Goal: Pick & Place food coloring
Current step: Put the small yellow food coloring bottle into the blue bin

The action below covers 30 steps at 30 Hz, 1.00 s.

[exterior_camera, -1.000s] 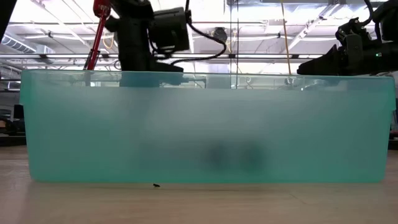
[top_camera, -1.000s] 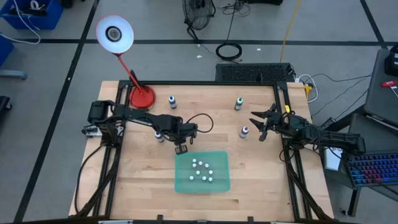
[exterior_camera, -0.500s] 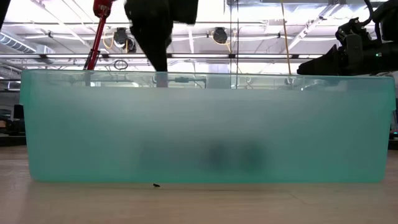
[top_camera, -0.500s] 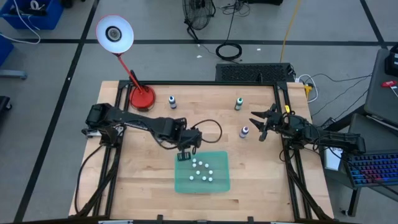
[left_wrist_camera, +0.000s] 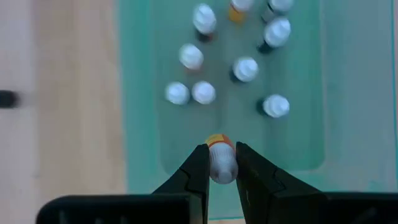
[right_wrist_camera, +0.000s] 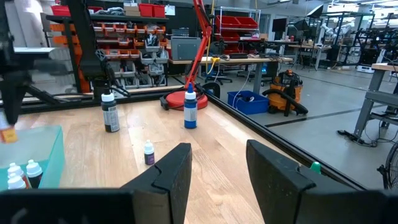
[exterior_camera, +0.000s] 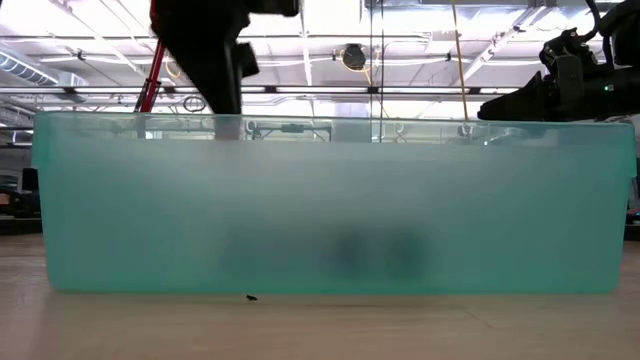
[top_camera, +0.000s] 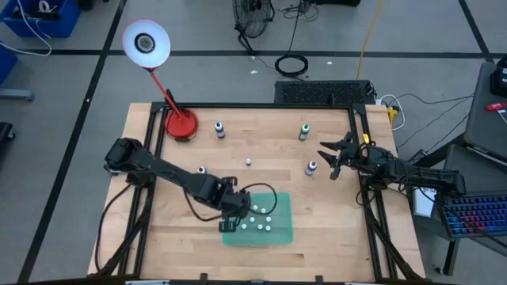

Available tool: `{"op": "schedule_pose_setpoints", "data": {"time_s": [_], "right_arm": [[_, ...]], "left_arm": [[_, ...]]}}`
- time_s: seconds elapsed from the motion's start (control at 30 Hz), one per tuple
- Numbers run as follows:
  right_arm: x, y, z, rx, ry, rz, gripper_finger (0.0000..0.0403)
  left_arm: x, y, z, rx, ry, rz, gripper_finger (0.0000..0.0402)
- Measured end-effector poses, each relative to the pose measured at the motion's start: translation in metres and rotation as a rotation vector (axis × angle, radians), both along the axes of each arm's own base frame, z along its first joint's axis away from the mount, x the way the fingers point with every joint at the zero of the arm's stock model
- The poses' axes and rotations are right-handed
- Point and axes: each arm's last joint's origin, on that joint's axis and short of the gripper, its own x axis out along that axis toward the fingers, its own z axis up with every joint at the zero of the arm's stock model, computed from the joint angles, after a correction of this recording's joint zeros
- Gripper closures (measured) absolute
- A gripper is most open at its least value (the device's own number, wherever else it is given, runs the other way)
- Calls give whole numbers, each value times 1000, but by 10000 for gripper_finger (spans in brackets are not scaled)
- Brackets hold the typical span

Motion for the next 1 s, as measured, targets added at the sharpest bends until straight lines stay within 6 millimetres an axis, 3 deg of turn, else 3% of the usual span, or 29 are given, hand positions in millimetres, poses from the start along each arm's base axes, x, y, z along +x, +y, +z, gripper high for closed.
{"op": "schedule_pose_setpoints", "data": {"time_s": [0.33, 0.53, 0.73, 1.0], "right_arm": [[0, 0, 0, 0, 0, 0, 261], [0, 0, 0, 0, 0, 0, 261], [0, 0, 0, 0, 0, 0, 261], [0, 0, 0, 0, 0, 0, 261]], "left_arm": [[-14, 17, -49, -43, 91, 111, 348], [-15, 23, -63, -94, 66, 127, 348], [-14, 24, -65, -106, 56, 132, 347], [-13, 23, -65, -119, 46, 157, 268]]}}
